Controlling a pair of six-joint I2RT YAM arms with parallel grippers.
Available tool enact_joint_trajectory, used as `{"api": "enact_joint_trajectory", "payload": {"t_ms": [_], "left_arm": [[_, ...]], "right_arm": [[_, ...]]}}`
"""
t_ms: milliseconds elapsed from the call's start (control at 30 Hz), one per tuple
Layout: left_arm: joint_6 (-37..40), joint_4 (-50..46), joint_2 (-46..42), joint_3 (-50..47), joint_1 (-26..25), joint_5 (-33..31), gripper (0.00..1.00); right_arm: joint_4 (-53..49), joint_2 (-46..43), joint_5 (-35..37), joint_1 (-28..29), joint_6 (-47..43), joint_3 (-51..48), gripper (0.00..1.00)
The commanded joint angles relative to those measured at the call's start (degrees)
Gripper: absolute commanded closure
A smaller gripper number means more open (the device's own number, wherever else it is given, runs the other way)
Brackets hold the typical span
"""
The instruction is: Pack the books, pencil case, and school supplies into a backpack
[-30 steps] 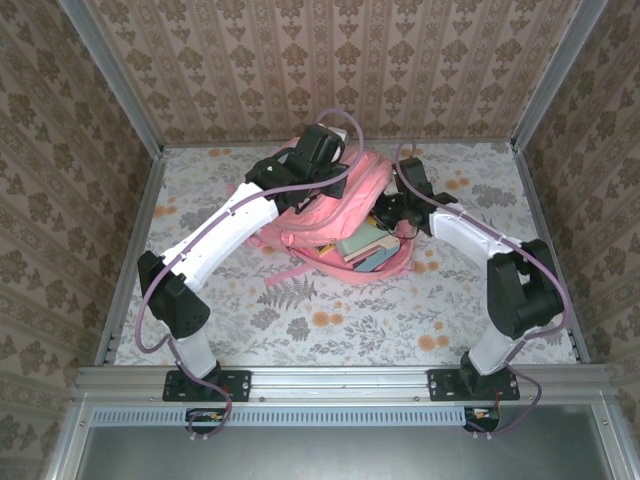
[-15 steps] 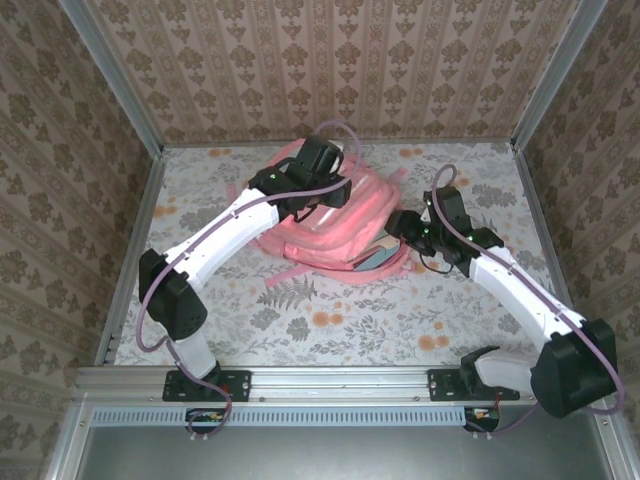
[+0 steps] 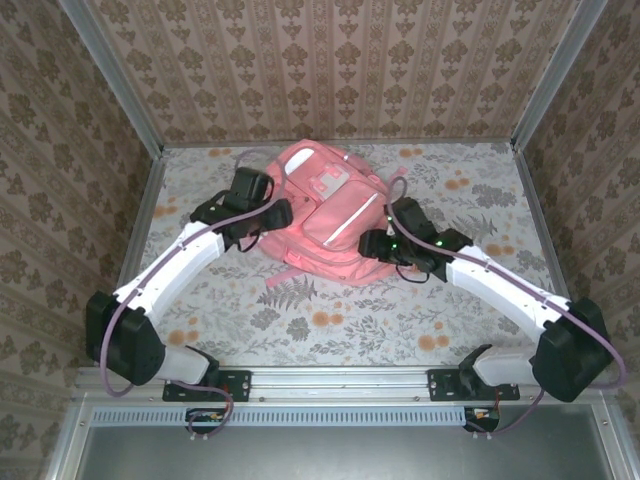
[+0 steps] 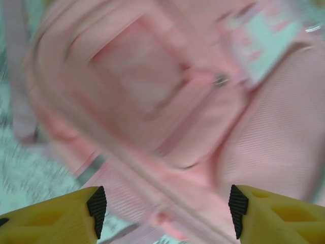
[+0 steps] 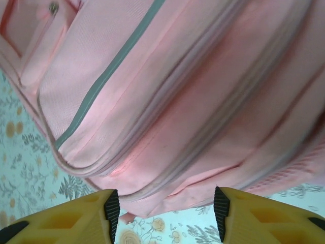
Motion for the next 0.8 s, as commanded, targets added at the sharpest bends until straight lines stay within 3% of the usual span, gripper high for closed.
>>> {"api": "enact_joint_trajectory", "payload": {"t_ms": [0, 333, 567, 633, 767], "left_arm": [[-5.7, 2.8, -0.7, -6.5, 5.4, 5.2, 0.29], [-10.6, 13.5, 5.0, -14.4, 9.7, 11.3, 0.32], [-14.3, 20.7, 12.0, -14.2, 9.8, 13.6, 0.37], [-15.5, 22.8, 13.6, -14.3, 9.7, 14.1, 0.49], [-16.6, 22.9, 13.5, -13.8, 9.1, 12.7, 0.94]], "right_arm": [[-0.5, 3.2, 1.4, 4.3, -3.1, 3.4, 0.47], [-1.0, 14.9, 1.7, 14.1, -9.4, 10.2, 0.50], [-2.2, 22.2, 2.8, 16.1, -12.0, 14.5, 0.51], [-3.4, 23.8, 4.4, 16.1, -13.1, 15.6, 0.52], [-5.9, 26.1, 9.4, 14.6, -15.1, 17.3, 0.55]]}}
